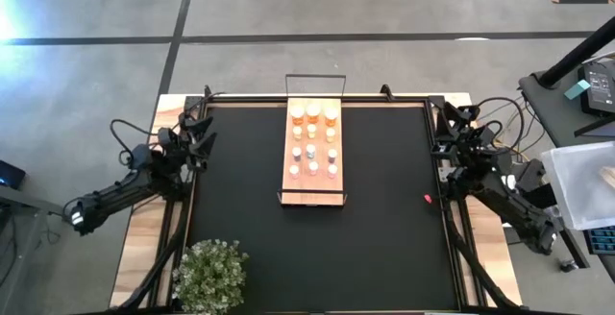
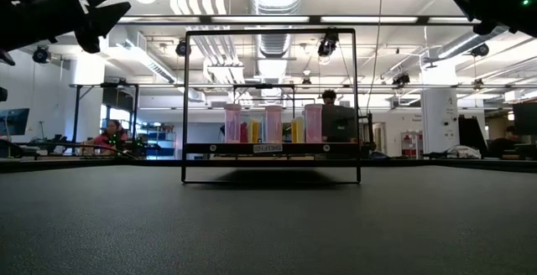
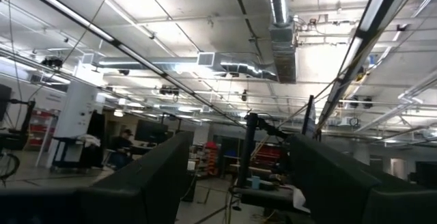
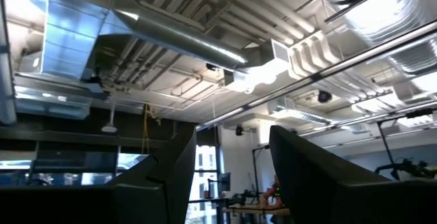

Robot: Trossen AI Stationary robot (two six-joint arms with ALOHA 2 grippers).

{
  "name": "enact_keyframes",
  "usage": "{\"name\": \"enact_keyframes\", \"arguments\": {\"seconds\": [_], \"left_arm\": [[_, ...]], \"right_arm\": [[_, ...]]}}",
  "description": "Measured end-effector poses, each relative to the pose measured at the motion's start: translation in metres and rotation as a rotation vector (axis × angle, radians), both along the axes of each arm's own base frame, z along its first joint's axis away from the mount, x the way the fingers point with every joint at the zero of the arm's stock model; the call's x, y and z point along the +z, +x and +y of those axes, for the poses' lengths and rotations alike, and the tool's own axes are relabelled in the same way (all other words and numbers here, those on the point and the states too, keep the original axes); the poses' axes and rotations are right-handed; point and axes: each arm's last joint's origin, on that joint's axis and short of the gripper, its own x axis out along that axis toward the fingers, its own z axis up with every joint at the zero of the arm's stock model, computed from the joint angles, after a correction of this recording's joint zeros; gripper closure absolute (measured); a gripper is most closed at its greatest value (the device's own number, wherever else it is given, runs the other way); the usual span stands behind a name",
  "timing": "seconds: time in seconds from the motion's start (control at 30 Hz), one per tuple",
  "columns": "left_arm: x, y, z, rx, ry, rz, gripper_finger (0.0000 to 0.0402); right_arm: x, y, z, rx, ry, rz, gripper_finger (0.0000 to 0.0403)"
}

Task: Pick and place medicine bottles onto shelf by color
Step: Return to Home Position

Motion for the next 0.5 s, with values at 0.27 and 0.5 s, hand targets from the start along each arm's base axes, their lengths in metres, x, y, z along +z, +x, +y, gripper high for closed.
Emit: {"name": "enact_keyframes", "arguments": {"seconds": [0.27,0.5], "left_arm": [[0.0000,-0.0003,0.0008,0.010,-0.001,0.001,0.0163],[0.0001,-0.0003,0.0007,0.009,0.000,0.000,0.0163]], "right_arm": [[-0.0014,0.0018,-0.0034,-0.017,0.019,0.019,0.0225],[-0.0040,0.0059,-0.0075,-0.016,0.052,0.053,0.0225]]}}
